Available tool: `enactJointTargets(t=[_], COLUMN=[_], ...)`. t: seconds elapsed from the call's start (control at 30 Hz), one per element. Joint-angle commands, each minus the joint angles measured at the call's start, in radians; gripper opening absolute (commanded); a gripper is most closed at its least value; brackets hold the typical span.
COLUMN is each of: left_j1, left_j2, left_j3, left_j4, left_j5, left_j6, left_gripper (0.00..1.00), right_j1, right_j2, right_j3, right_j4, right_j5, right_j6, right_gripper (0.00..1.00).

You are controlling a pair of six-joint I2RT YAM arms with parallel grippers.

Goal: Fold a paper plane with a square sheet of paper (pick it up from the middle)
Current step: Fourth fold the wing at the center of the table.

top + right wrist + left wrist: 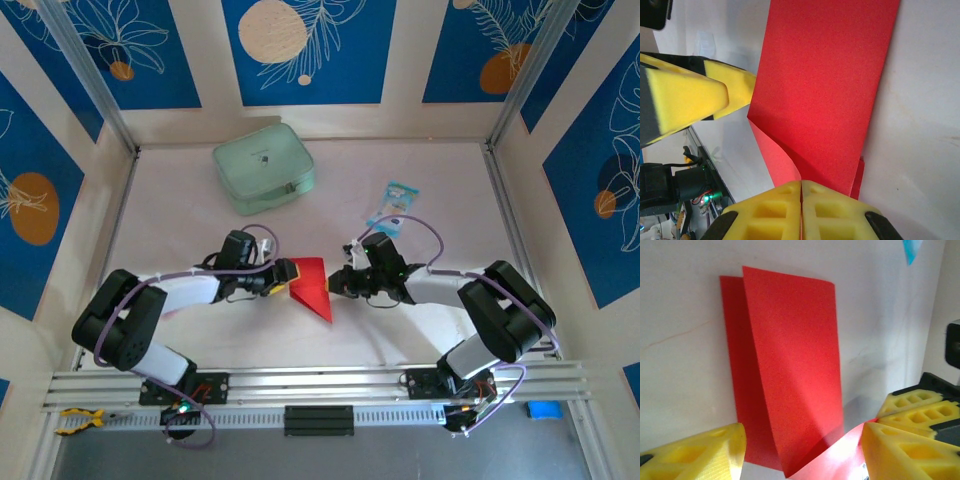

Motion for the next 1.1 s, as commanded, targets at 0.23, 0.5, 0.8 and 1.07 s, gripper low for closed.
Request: enactJointTargets(t=[0.23,0.5,0.8,1.07], left_j1=[0.011,0.011,0.015,0.014], left_j2=[0.081,0.130,0.182,0.134], left_j3=[0.045,0.068,0.072,0.031], left_j4=[0.077,0.151,0.213,0.253], left_j5=[0.056,0.093,0.101,0.044], left_j6=[-0.019,-0.060,-0.090,-0.134], left_gripper=[0.58,0.41,0.30,0.07], right_j1=[-0.020,-0.027,-0.027,-0.004], right_j2=[-0.048,-0.047,-0.052,-0.102], right_j3=[-0.031,-0.041,-0.044,-0.007], right_j4=[0.018,0.015,-0.006,-0.146], right_j5=[-0.039,-0.040,-0.038,0.045], right_j6=[-0.009,-0.016,-0.030,-0.062], right_gripper=[0.08,0.09,0.09,0.15])
